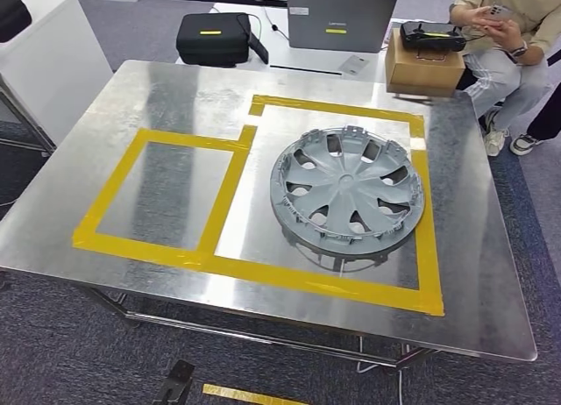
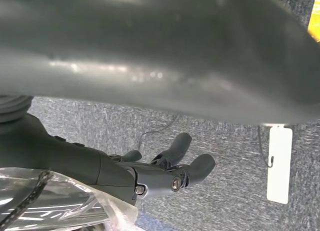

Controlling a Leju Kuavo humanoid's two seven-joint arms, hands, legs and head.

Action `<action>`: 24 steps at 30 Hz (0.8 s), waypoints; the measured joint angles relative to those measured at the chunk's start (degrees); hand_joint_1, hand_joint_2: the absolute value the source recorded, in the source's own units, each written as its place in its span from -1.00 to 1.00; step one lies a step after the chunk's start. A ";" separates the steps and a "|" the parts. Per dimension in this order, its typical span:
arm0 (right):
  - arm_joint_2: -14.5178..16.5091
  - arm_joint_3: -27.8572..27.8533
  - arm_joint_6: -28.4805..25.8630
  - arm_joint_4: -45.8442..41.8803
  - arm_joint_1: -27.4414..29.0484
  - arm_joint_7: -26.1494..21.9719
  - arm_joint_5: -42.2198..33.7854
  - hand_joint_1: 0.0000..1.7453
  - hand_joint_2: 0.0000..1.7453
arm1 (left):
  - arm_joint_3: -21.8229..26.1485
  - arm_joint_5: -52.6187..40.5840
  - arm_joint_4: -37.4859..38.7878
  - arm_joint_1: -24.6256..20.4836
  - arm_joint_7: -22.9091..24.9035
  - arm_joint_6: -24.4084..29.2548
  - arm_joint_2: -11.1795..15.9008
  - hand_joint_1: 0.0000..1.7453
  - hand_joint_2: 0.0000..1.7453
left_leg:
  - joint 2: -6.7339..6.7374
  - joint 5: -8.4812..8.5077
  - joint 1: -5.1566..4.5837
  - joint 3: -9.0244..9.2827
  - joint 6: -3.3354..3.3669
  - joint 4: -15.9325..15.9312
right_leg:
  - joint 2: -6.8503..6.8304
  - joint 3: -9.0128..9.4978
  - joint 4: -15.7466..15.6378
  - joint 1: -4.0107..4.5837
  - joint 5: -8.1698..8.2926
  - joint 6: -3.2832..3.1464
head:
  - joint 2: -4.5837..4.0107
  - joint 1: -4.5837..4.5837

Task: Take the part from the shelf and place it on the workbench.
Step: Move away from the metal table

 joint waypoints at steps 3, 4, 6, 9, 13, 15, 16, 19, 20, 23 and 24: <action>0.00 0.37 0.02 0.03 0.00 0.21 0.04 -1.00 -1.00 | 0.06 0.19 0.00 0.05 -0.04 -0.08 0.03 -1.00 -1.00 | 0.02 -0.12 -0.20 0.08 0.37 -0.02 | -0.04 0.19 -0.51 -0.15 0.19 0.30 | -0.01 -0.02; 0.00 0.48 0.03 0.06 -0.01 0.22 0.04 -1.00 -1.00 | 0.08 0.25 0.00 0.08 -0.08 -0.12 0.03 -1.00 -1.00 | 0.02 0.03 -0.14 0.41 0.66 -0.57 | -0.06 0.47 -0.84 -0.15 0.27 0.49 | -0.01 -0.04; -0.02 0.63 0.05 0.11 -0.08 0.19 0.04 -1.00 -1.00 | 0.10 0.38 0.00 0.12 -0.20 -0.20 -0.03 -1.00 -1.00 | 0.14 0.70 0.18 1.49 1.20 -2.32 | 0.00 0.49 -0.07 -0.10 -0.52 0.75 | -0.01 0.05; -0.04 0.70 0.11 0.12 -0.15 0.12 -0.01 -1.00 -1.00 | 0.12 0.45 0.01 0.09 -0.27 -0.38 -0.10 -1.00 -1.00 | 0.36 1.23 0.48 2.20 1.44 -3.50 | 0.17 -4.13 9.17 -0.23 -5.52 0.98 | 0.00 0.16; -0.07 0.72 0.17 0.22 0.00 0.12 -0.11 -1.00 -1.00 | 0.13 0.45 0.04 0.27 -0.27 -0.45 -0.22 -1.00 -1.00 | 0.39 0.89 0.91 2.15 0.69 -3.02 | 0.13 -6.03 10.73 -1.01 -3.45 1.82 | -0.01 0.14; -0.04 0.72 0.18 0.30 -0.10 0.12 -0.11 -1.00 -1.00 | 0.18 0.45 0.06 0.29 -0.28 -0.39 -0.18 -1.00 -1.00 | 0.36 0.34 1.18 2.04 -0.35 -2.04 | 0.16 -2.83 3.45 -1.41 0.40 2.34 | -0.01 0.21; 0.02 0.73 0.18 0.38 -0.16 0.11 -0.12 -1.00 -1.00 | 0.22 0.45 0.07 0.28 -0.31 -0.32 -0.13 -1.00 -1.00 | 0.33 0.06 1.16 1.97 -0.85 -1.54 | 0.27 -1.84 1.42 -1.47 1.29 2.11 | 0.00 0.18; 0.13 0.75 0.15 0.55 -0.16 0.16 -0.31 -1.00 -1.00 | 0.37 0.44 0.07 0.30 -0.46 -0.08 -0.07 -1.00 -1.00 | 0.24 -0.08 1.04 1.83 -1.79 -0.94 | 0.54 -1.66 1.28 -1.29 1.59 0.44 | -0.01 -0.20; 0.12 0.76 0.14 0.55 -0.14 0.16 -0.41 -1.00 -1.00 | 0.42 0.43 0.07 0.34 -0.51 -0.02 -0.08 -1.00 -1.00 | 0.27 -0.31 1.16 1.72 -2.02 -0.74 | 0.49 -1.71 1.33 -1.27 1.76 0.00 | -0.01 -0.28; 0.10 0.76 0.02 0.55 -0.14 0.05 -0.69 -1.00 -1.00 | 0.61 0.45 0.07 0.41 -0.63 0.06 -0.07 -1.00 -1.00 | 0.42 -4.66 1.38 -0.56 -2.66 5.13 | 0.32 -2.03 1.31 -1.21 2.36 -1.10 | -0.01 -0.52; 0.09 0.76 -0.02 0.55 -0.14 0.03 -0.80 -1.00 -1.00 | 0.71 0.46 0.07 0.41 -0.69 0.06 -0.07 -1.00 -1.00 | 0.46 -6.87 1.37 -2.12 -2.76 9.15 | 0.26 -2.23 1.31 -1.10 2.45 -1.27 | -0.01 -0.58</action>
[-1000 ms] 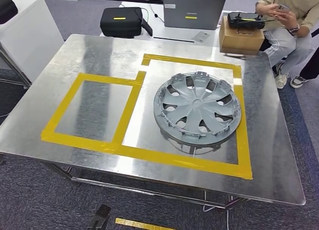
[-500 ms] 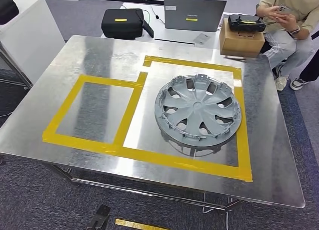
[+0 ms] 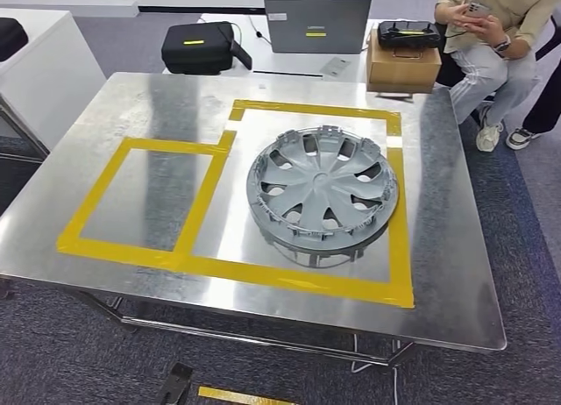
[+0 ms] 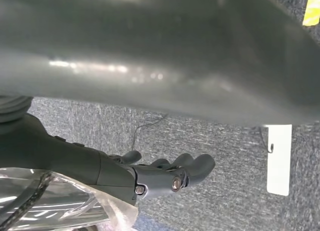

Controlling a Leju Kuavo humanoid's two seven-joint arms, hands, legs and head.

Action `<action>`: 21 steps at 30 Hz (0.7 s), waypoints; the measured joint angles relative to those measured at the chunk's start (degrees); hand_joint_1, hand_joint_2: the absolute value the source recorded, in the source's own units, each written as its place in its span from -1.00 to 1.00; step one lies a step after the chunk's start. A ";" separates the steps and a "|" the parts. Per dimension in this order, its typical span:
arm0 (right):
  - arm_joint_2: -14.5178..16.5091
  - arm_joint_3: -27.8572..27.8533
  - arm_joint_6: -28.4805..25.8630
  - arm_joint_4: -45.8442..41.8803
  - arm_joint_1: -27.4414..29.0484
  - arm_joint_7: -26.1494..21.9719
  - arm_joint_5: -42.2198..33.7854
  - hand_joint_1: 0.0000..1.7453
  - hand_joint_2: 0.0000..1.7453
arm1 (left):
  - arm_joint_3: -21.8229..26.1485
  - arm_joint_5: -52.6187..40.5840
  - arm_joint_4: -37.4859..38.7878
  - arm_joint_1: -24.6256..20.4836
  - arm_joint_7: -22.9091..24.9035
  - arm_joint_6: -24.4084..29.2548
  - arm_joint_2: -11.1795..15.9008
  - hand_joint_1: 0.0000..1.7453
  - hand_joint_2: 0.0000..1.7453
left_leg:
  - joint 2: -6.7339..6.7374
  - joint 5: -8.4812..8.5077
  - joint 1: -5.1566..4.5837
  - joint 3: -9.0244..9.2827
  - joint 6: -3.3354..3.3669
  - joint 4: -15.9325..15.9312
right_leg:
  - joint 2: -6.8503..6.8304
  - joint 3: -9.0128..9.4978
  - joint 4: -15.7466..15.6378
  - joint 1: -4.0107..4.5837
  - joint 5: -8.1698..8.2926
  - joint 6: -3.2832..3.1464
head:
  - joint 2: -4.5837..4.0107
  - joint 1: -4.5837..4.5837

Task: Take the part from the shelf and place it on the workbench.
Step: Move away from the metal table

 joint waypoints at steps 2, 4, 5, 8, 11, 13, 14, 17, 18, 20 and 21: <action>-0.01 0.00 -0.03 0.00 0.03 -0.02 -0.16 -1.00 -1.00 | 0.21 0.07 0.00 0.06 -0.07 -0.02 0.00 -1.00 -1.00 | 0.03 -2.49 -0.02 -2.23 0.09 6.23 | -0.10 -0.33 0.02 0.28 0.13 -0.20 | 0.00 -0.02; -0.01 0.00 -0.04 0.00 0.03 -0.05 -0.21 -1.00 -1.00 | 0.35 0.20 0.00 0.13 -0.11 -0.04 -0.01 -1.00 -1.00 | 0.03 -0.63 -0.15 -0.64 0.69 4.25 | -0.09 -0.39 0.03 0.59 0.18 -0.28 | -0.01 -0.02; -0.01 0.00 -0.06 0.00 0.01 -0.09 -0.22 -1.00 -1.00 | 0.39 0.27 0.00 0.12 -0.17 -0.05 -0.01 -1.00 -1.00 | 0.03 1.38 -0.31 1.46 1.22 0.39 | -0.08 -0.33 0.02 0.71 0.20 -0.29 | -0.01 -0.02; 0.00 0.00 -0.11 0.05 -0.12 -0.30 -0.29 -1.00 -1.00 | 0.56 0.37 0.00 -0.05 -0.48 -0.04 0.05 -1.00 -1.00 | 0.05 4.27 -0.90 6.20 2.63 -9.09 | -0.12 -0.44 0.05 0.98 0.37 0.08 | 0.00 0.03; -0.03 0.00 -0.16 0.07 -0.17 -0.48 -0.34 -1.00 -1.00 | 0.70 0.44 0.00 -0.01 -0.66 -0.02 0.04 -1.00 -1.00 | 0.11 4.63 -0.93 6.33 2.80 -10.62 | -0.22 -0.80 -0.11 0.89 0.73 1.02 | -0.01 0.03; -0.17 0.00 -0.20 0.07 -0.16 -0.52 -0.36 -1.00 -1.00 | 0.78 0.50 0.00 0.00 -0.68 0.06 0.02 -1.00 -1.00 | 0.24 5.41 -0.65 6.43 2.98 -11.66 | -0.17 -1.33 0.49 0.91 -0.09 1.51 | -0.01 0.08; -0.24 0.00 -0.21 0.07 -0.15 -0.52 -0.36 -1.00 -1.00 | 0.80 0.52 0.00 -0.03 -0.68 0.09 0.00 -1.00 -1.00 | 0.30 5.68 -0.51 6.49 3.04 -12.03 | -0.15 -1.61 0.88 0.91 -0.60 1.59 | -0.01 0.10; -0.29 0.00 -0.22 0.07 -0.14 -0.52 -0.37 -1.00 -1.00 | 0.81 0.52 0.00 -0.06 -0.69 0.10 0.00 -1.00 -1.00 | 0.31 5.76 -0.55 6.48 3.09 -12.12 | -0.15 -1.82 1.17 0.95 -0.96 1.63 | -0.01 0.12; -0.29 0.00 -0.22 0.07 -0.14 -0.52 -0.37 -1.00 -1.00 | 0.81 0.52 0.00 -0.06 -0.69 0.10 0.00 -1.00 -1.00 | 0.31 5.77 -0.55 6.47 3.11 -12.13 | -0.14 -1.85 1.24 0.95 -1.03 1.63 | -0.01 0.13; -0.29 0.00 -0.22 0.08 -0.15 -0.52 -0.37 -1.00 -1.00 | 0.81 0.52 0.00 -0.13 -0.71 0.10 -0.03 -1.00 -1.00 | 0.32 5.91 -0.56 6.30 3.27 -12.14 | -0.10 -2.52 2.89 0.93 -2.19 1.68 | -0.01 0.23; -0.29 0.01 -0.22 0.10 -0.17 -0.52 -0.38 -1.00 -1.00 | 0.81 0.52 0.00 -0.16 -0.73 0.10 -0.09 -1.00 -1.00 | 0.34 6.04 -0.60 6.08 3.36 -12.10 | -0.09 -3.55 5.40 0.92 -3.62 1.76 | -0.01 0.27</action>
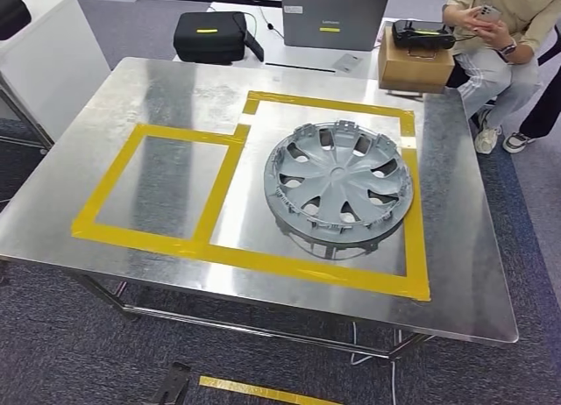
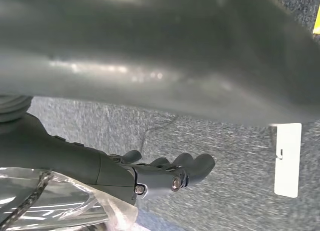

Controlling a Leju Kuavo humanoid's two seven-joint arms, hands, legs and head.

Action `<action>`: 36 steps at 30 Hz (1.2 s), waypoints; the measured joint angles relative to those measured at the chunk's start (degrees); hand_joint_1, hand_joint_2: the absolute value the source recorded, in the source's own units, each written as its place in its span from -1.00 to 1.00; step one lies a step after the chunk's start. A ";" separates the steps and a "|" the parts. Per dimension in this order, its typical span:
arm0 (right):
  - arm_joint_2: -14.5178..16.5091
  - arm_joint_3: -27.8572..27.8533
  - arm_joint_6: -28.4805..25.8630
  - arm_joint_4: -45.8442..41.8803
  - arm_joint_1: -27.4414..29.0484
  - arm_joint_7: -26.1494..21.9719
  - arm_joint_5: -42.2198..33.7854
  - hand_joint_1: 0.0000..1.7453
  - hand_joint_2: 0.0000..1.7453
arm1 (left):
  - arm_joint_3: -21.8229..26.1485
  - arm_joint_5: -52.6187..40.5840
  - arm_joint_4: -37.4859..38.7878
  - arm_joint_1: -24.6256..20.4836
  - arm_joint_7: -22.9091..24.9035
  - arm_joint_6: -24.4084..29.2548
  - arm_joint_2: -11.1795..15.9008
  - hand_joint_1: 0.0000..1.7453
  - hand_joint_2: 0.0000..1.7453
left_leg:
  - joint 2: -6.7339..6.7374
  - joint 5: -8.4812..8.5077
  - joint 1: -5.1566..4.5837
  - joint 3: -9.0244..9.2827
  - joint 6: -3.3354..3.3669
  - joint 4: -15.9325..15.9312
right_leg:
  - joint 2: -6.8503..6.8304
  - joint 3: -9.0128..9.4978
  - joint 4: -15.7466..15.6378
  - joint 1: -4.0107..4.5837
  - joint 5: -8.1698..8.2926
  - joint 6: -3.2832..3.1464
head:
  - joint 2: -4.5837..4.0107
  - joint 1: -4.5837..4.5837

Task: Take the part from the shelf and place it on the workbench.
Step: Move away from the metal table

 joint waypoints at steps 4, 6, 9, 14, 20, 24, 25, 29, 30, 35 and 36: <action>-0.37 0.02 -0.02 0.05 -0.15 -0.03 -0.16 -1.00 -1.00 | 0.08 0.11 0.00 0.03 -0.13 0.04 -0.25 -1.00 -1.00 | 0.07 0.97 -0.57 -1.60 -0.60 0.99 | 0.04 3.57 -2.84 0.06 0.82 -0.29 | 0.00 -0.10; -0.39 0.02 -0.04 0.05 -0.20 -0.05 -0.18 -1.00 -1.00 | 0.09 0.21 0.00 -0.02 -0.16 0.04 -0.26 -1.00 -1.00 | 0.06 1.28 -0.71 -1.84 -1.26 1.28 | 0.09 5.65 -6.99 0.23 2.48 -0.99 | 0.01 -0.19; -0.39 0.02 -0.08 0.07 -0.16 -0.02 -0.19 -1.00 -1.00 | 0.17 0.33 0.00 0.05 -0.19 0.10 -0.23 -1.00 -1.00 | -0.01 -0.21 -0.50 -2.55 -2.25 2.83 | -0.16 5.34 -7.09 0.01 3.34 -2.26 | 0.00 -0.33; -0.42 0.02 -0.27 0.07 -0.12 -0.05 -0.44 -1.00 -1.00 | 0.29 0.35 0.01 0.11 -0.24 0.21 -0.20 -1.00 -1.00 | -0.05 -9.01 0.13 -7.11 -3.39 17.73 | -0.31 3.62 -6.84 -0.01 4.84 -2.77 | 0.00 -0.65; -0.40 0.02 -0.25 0.09 -0.27 -0.15 -0.65 -1.00 -1.00 | 0.39 0.35 0.01 -0.15 -0.26 0.25 -0.08 -1.00 -1.00 | -0.13 -2.57 -0.26 2.96 -1.84 0.45 | -0.26 2.38 -6.41 0.13 5.88 -1.60 | 0.01 -0.62; -0.52 0.02 -0.27 0.11 -0.31 -0.15 -0.66 -1.00 -1.00 | 0.52 0.43 0.01 -0.11 -0.26 0.40 -0.08 -1.00 -1.00 | 0.02 -1.29 -0.27 2.28 -0.58 -0.57 | -0.16 1.35 -5.73 0.00 5.54 -0.24 | 0.01 -0.52; -0.59 0.02 -0.27 0.11 -0.30 -0.14 -0.67 -1.00 -1.00 | 0.62 0.46 0.00 -0.19 -0.26 0.44 -0.11 -1.00 -1.00 | 0.10 -0.75 -0.16 1.97 -0.21 -0.88 | -0.09 0.40 -3.79 -0.01 3.97 -0.05 | 0.00 -0.40; -0.75 0.04 -0.27 0.14 -0.26 -0.13 -0.76 -1.00 -1.00 | 0.92 0.47 0.01 -0.15 -0.26 0.46 -0.23 -1.00 -1.00 | 0.30 0.80 -0.39 -0.15 0.34 -0.86 | -0.02 -4.33 9.50 -0.11 -3.43 0.46 | 0.01 -0.20; -0.80 0.04 -0.27 0.14 -0.21 -0.10 -0.83 -1.00 -1.00 | 0.96 0.48 0.01 -0.12 -0.26 0.46 -0.23 -1.00 -1.00 | 0.32 1.10 -0.43 -0.61 0.30 -0.76 | -0.02 -3.66 9.47 -0.10 -3.21 0.49 | 0.01 -0.19; -0.90 0.06 -0.25 0.14 -0.58 -0.06 -0.85 -1.00 -1.00 | 1.03 0.48 0.00 -0.14 -0.26 0.50 -0.25 -1.00 -1.00 | 0.30 1.90 -0.73 -2.34 -0.69 0.72 | 0.05 6.91 -7.52 0.03 1.92 -0.33 | 0.01 -0.32; -0.90 0.07 -0.23 0.14 -0.61 -0.04 -0.85 -1.00 -1.00 | 1.05 0.49 0.00 -0.16 -0.26 0.54 -0.24 -1.00 -1.00 | 0.31 2.08 -0.79 -2.52 -1.00 0.90 | 0.09 6.98 -8.03 0.15 1.88 -0.67 | 0.01 -0.39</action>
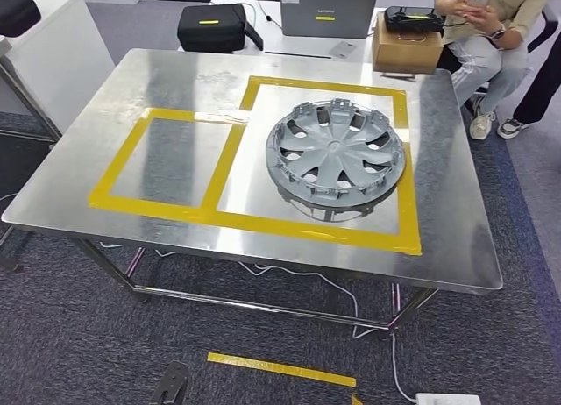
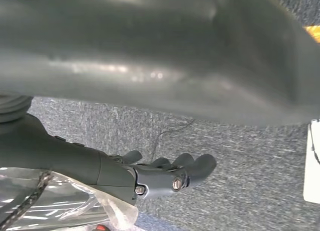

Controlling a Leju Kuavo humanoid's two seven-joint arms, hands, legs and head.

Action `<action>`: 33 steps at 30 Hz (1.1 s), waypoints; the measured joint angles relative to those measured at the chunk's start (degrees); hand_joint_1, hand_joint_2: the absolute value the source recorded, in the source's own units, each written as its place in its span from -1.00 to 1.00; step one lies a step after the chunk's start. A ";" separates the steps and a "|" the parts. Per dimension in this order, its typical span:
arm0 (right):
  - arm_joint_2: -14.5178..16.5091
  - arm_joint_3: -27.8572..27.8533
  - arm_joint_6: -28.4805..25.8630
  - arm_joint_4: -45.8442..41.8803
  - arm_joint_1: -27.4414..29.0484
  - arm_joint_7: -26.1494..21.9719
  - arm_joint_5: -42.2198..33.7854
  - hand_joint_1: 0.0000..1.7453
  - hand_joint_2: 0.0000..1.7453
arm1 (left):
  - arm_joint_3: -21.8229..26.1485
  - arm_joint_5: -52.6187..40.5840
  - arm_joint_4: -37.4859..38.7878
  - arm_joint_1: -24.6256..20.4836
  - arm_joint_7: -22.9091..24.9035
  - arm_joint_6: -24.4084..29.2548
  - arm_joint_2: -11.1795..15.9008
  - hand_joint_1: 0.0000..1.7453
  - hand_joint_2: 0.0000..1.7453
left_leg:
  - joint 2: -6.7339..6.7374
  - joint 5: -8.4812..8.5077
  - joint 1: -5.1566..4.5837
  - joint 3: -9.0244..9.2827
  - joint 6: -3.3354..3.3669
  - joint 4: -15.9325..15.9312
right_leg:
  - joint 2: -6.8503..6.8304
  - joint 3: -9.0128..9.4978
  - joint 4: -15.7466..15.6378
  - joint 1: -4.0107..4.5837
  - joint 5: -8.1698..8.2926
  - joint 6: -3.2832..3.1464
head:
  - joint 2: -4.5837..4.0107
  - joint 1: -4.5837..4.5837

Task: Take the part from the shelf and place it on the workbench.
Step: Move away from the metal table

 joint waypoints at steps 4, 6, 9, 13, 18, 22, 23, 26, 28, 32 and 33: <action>0.01 0.00 0.03 0.02 0.08 0.08 -0.03 -1.00 -1.00 | 0.17 0.02 0.01 0.20 0.00 0.11 0.07 -1.00 -1.00 | -0.11 -2.10 0.34 -1.04 -1.39 2.55 | -0.34 -0.85 0.04 -0.21 1.38 -1.73 | -0.01 -0.24; 0.01 0.01 0.03 0.02 0.05 0.09 -0.03 -1.00 -1.00 | 0.25 0.02 0.01 0.22 0.00 0.17 0.09 -1.00 -1.00 | -0.14 -7.08 0.62 -3.32 -2.08 9.32 | -0.43 -1.46 0.07 -0.27 2.14 -2.14 | -0.01 -0.50; 0.00 -0.01 0.04 0.02 0.14 0.12 -0.04 -1.00 -1.00 | 0.29 0.02 0.02 0.33 0.00 0.25 0.09 -1.00 -1.00 | -0.14 -10.48 0.96 -4.58 -2.44 16.52 | -0.46 -2.82 0.54 -0.22 3.04 -2.00 | -0.01 -0.58; 0.03 0.02 0.10 0.04 0.13 0.08 -0.07 -1.00 -1.00 | 0.32 0.04 0.02 0.24 0.00 0.30 0.15 -1.00 -1.00 | -0.23 -5.17 0.87 4.08 -1.54 2.62 | -0.40 -3.93 1.21 -0.13 3.62 -1.40 | 0.00 -0.58; -0.01 0.04 0.23 0.07 0.02 -0.04 -0.23 -1.00 -1.00 | 0.33 0.01 0.01 0.02 0.01 0.37 0.14 -1.00 -1.00 | -0.20 -3.72 0.61 4.84 0.10 -1.12 | -0.38 -5.04 1.68 -0.22 4.08 0.34 | -0.01 -0.54; -0.07 0.05 0.51 0.09 0.04 0.00 -0.33 -1.00 -1.00 | 0.34 -0.04 0.01 -0.36 0.03 0.44 0.01 -1.00 -1.00 | 0.05 -2.01 0.54 3.05 1.33 -1.47 | -0.15 -9.89 13.22 -0.29 -3.62 1.03 | 0.00 -0.16; -0.08 0.05 0.60 0.11 0.08 0.03 -0.33 -1.00 -1.00 | 0.34 -0.05 0.01 -0.37 0.05 0.45 -0.03 -1.00 -1.00 | 0.08 -1.65 0.41 2.49 1.36 -1.40 | -0.15 -10.87 16.44 -0.29 -5.09 1.13 | 0.00 -0.15; -0.27 0.07 0.78 0.13 0.21 0.13 -0.34 -1.00 -1.00 | 0.36 -0.05 0.01 -0.31 0.11 0.55 -0.06 -1.00 -1.00 | 0.09 -0.82 0.21 1.12 1.21 -0.96 | -0.16 -7.22 13.02 -0.28 -3.27 0.99 | 0.01 -0.15; -0.37 0.16 0.85 0.13 0.05 0.14 -0.33 -1.00 -1.00 | 0.37 -0.05 0.01 -0.34 0.11 0.64 -0.10 -1.00 -1.00 | 0.09 -0.50 0.11 0.47 0.85 -0.38 | -0.13 -1.97 4.33 -0.22 -0.75 0.63 | 0.01 -0.15; -0.37 0.35 0.87 0.16 -0.05 0.06 -0.30 -1.00 -1.00 | 0.35 -0.05 0.01 -0.40 0.09 0.73 -0.03 -1.00 -1.00 | 0.08 0.29 0.02 -0.06 -0.37 0.04 | -0.12 -0.17 0.14 0.07 0.47 -0.59 | -0.01 -0.31; -0.37 0.35 0.88 0.17 -0.05 0.05 -0.31 -1.00 -1.00 | 0.36 -0.05 0.02 -0.36 0.09 0.73 0.01 -1.00 -1.00 | 0.03 0.03 0.10 -0.25 -0.73 0.31 | -0.22 -0.34 0.11 0.02 0.83 -1.03 | -0.01 -0.32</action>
